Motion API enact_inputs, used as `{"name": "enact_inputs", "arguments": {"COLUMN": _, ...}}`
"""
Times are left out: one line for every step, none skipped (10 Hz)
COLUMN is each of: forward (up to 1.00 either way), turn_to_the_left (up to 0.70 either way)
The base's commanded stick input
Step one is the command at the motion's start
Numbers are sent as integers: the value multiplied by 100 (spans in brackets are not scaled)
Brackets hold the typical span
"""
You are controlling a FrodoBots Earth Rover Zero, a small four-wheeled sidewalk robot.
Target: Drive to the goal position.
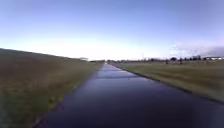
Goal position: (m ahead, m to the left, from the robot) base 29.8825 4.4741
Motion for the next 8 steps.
{"name": "enact_inputs", "arguments": {"forward": 100, "turn_to_the_left": 26}}
{"name": "enact_inputs", "arguments": {"forward": 100, "turn_to_the_left": 19}}
{"name": "enact_inputs", "arguments": {"forward": 100, "turn_to_the_left": 3}}
{"name": "enact_inputs", "arguments": {"forward": 100, "turn_to_the_left": 3}}
{"name": "enact_inputs", "arguments": {"forward": 100, "turn_to_the_left": 3}}
{"name": "enact_inputs", "arguments": {"forward": 100, "turn_to_the_left": 3}}
{"name": "enact_inputs", "arguments": {"forward": 100, "turn_to_the_left": 3}}
{"name": "enact_inputs", "arguments": {"forward": 100, "turn_to_the_left": 3}}
